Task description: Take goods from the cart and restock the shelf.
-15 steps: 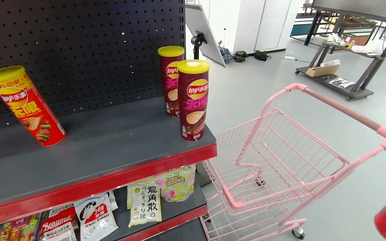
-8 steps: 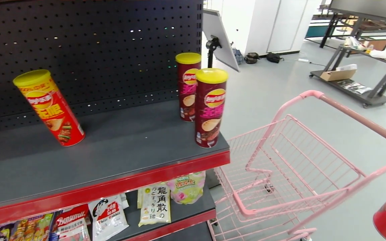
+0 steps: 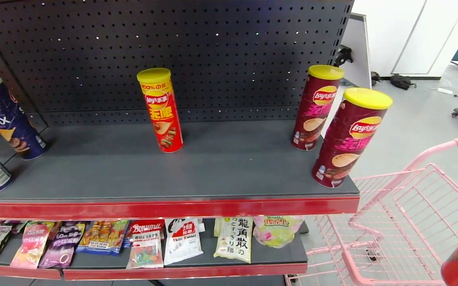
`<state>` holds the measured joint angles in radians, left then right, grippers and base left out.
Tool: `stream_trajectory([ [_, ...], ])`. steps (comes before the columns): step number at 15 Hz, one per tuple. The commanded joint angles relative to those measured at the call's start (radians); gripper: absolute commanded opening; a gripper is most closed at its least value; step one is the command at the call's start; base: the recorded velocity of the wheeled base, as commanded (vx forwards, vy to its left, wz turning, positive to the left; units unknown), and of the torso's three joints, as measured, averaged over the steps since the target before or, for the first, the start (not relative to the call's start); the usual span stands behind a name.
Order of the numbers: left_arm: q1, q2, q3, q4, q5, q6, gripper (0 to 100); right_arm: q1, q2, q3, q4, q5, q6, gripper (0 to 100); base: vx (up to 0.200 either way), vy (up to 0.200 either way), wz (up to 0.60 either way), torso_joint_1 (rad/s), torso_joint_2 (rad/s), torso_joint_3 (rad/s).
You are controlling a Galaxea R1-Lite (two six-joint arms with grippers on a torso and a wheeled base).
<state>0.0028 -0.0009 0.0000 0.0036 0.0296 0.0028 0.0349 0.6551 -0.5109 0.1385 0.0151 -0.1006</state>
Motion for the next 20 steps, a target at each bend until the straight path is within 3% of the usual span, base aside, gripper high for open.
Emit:
stream_trajectory([
  [1, 0.002, 0.001, 0.0, -0.001, 0.0, 0.0, 100, 0.0, -0.08, 0.04, 0.001, 0.003, 0.002, 0, 0.0, 0.0, 0.0, 0.0, 0.0, 0.0],
  [6, 0.002, 0.001, 0.0, -0.001, 0.0, 0.0, 100, 0.019, -0.275, 0.149, 0.009, 0.006, -0.037, 0, 0.0, 0.2, 0.0, 0.005, 0.0, 0.002],
  [13, 0.002, 0.001, 0.0, -0.001, 0.0, 0.0, 100, 0.022, -0.325, 0.178, 0.0, 0.098, -0.031, 0, 0.0, 0.2, 0.0, -0.002, 0.0, 0.004],
  [20, 0.002, 0.001, 0.0, -0.001, 0.0, 0.0, 100, 0.022, -0.368, 0.206, 0.0, 0.126, -0.031, 0, 0.0, 0.171, 0.0, 0.001, 0.0, 0.0],
])
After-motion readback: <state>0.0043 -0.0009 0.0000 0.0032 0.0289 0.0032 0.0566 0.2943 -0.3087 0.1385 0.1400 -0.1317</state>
